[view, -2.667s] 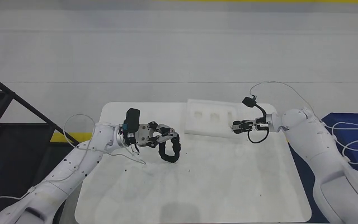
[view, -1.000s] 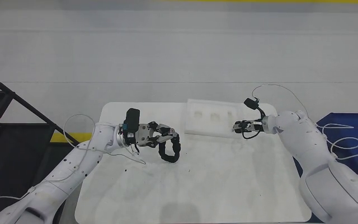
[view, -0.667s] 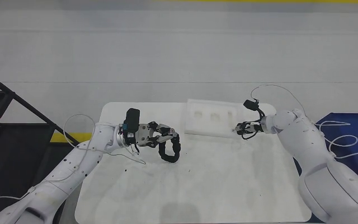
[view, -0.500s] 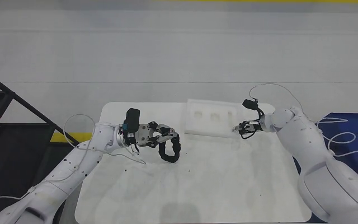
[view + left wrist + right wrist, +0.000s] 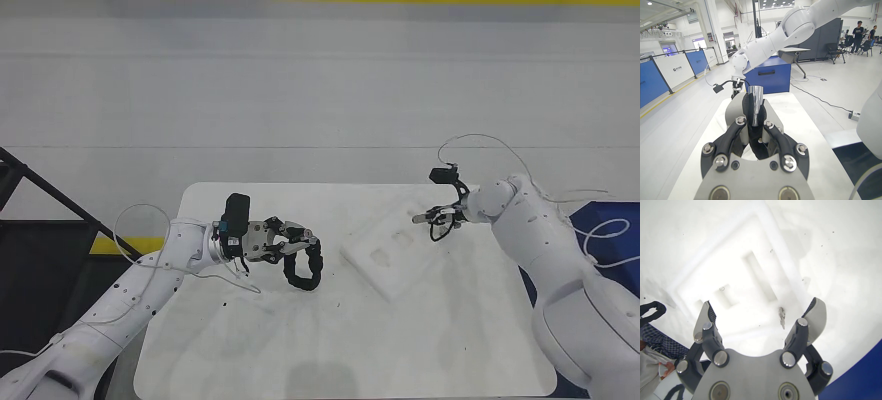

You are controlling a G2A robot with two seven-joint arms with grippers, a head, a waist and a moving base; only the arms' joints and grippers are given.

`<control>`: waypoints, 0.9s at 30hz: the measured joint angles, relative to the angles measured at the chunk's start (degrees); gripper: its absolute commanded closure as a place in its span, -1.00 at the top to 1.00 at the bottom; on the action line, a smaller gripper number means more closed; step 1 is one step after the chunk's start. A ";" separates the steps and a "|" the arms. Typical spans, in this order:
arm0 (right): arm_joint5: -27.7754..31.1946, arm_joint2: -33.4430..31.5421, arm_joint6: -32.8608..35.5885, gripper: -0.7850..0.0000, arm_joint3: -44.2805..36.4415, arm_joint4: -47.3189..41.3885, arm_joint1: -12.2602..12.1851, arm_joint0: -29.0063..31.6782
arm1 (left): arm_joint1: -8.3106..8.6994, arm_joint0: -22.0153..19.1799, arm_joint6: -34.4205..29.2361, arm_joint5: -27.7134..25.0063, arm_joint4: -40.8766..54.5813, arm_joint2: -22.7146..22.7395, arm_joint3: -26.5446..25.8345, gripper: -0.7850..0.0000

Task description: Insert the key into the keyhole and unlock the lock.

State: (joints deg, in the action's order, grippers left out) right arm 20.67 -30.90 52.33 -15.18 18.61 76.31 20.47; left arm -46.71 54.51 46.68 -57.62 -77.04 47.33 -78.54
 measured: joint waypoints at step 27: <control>18.55 2.53 0.59 -0.10 -2.45 14.66 -1.96 -0.87 | 0.00 0.00 0.00 0.00 0.00 0.00 0.00 -1.00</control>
State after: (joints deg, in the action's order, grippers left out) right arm 39.23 -28.37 52.92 -17.63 33.26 74.35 19.61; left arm -46.71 54.51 46.68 -57.62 -77.04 47.33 -78.54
